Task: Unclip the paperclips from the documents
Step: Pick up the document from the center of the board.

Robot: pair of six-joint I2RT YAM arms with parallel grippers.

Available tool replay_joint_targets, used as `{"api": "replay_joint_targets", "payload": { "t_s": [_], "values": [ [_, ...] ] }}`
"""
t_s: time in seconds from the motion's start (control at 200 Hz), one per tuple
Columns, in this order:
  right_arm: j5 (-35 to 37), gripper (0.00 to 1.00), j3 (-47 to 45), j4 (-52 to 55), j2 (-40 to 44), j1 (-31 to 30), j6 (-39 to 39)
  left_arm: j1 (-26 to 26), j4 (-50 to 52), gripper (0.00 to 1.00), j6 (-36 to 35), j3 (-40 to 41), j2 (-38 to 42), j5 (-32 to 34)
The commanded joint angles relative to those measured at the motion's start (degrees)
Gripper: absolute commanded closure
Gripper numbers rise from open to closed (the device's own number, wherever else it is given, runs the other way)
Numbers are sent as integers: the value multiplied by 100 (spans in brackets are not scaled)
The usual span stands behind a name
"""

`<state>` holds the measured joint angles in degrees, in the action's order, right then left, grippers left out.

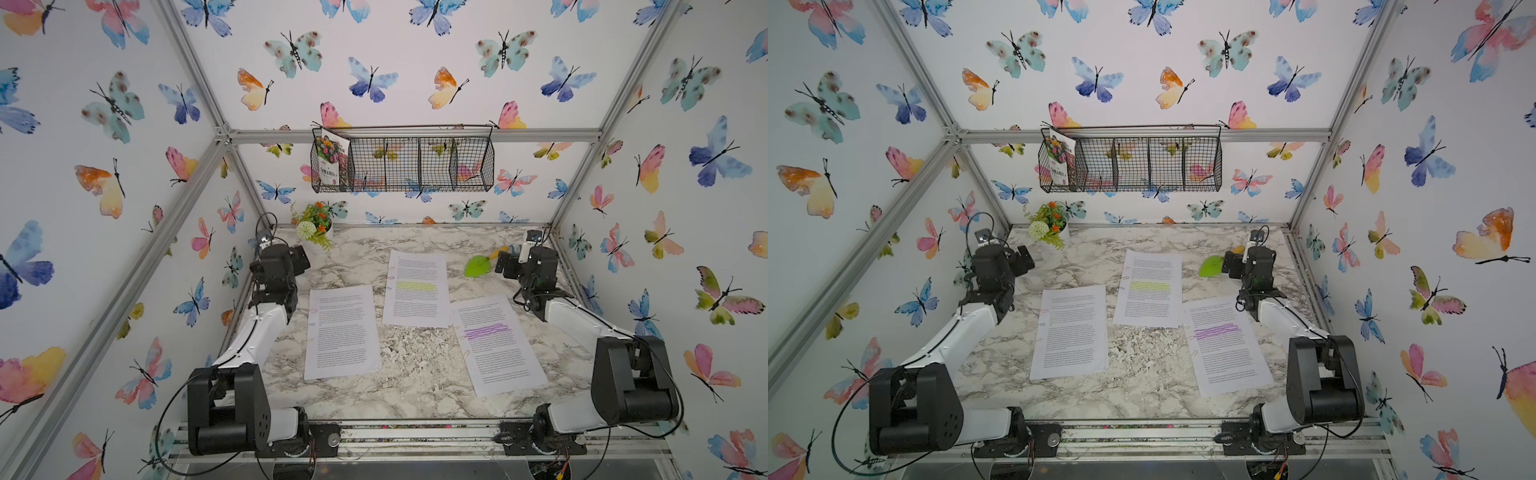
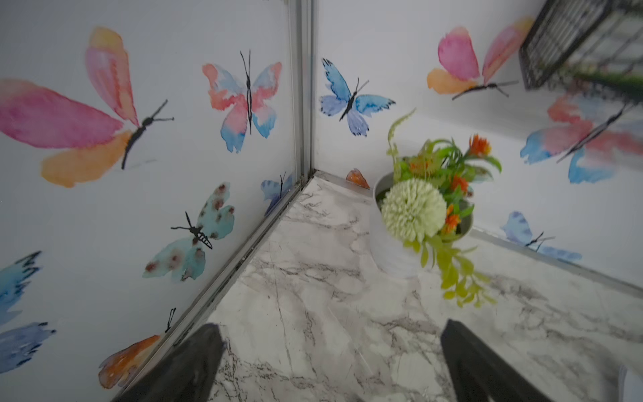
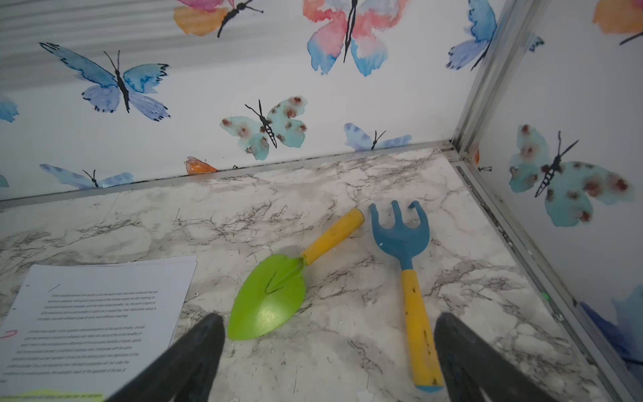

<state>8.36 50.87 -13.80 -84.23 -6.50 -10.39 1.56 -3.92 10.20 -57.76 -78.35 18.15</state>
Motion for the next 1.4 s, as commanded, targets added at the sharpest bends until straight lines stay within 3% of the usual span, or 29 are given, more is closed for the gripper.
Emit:
{"api": "replay_joint_targets", "payload": {
  "t_s": [0.0, 0.075, 0.145, 0.225, 0.3, 0.461, 0.631, 0.801, 0.961, 1.036, 1.181, 1.392],
  "values": [
    [-229, 2, 210, 2229, 221, -100, -549, -6, 3209, 23, 28, -955, -518, -1324],
    [-559, 2, 352, 2355, 287, -278, -577, -73, 3537, 26, 234, -1254, -795, -2312],
    [-734, 2, 571, 2582, 162, -543, -596, -375, 3545, 24, 502, -1354, -1014, -2718],
    [-885, 2, 855, 2835, -107, -921, -595, -890, 3430, 20, 562, -1514, -1289, -2680],
    [-1140, 2, 1032, 2905, -337, -1208, -664, -1393, 3331, 7, 532, -1771, -1679, -2682],
    [-1587, 4, 1053, 2873, -616, -1345, -1187, -2202, 3652, 8, 693, -2758, -2793, -3176],
    [-1629, 4, 934, 3021, -685, -1345, -1027, -2986, 3567, 8, 905, -3309, -3495, -3304],
    [-2285, 7, 902, 3035, -868, -1345, -1015, -2998, 3130, 8, 1278, -3339, -3906, -3156],
    [-2775, 19, 814, 2666, -1123, -1354, -1245, -2652, 3360, 6, 1166, -4197, -4413, -2679],
    [-2826, 19, 899, 2659, -1262, -1354, -1246, -2587, 3535, 5, 1023, -4665, -4723, -2504],
    [-2908, 26, 1075, 2665, -1513, -1361, -1201, -2555, 3649, 5, 1013, -5189, -5262, -2717],
    [-2993, 43, 1235, 2584, -1832, -1362, -1246, -2556, 3345, 5, 1326, -4905, -5481, -3076]
  ]
}}
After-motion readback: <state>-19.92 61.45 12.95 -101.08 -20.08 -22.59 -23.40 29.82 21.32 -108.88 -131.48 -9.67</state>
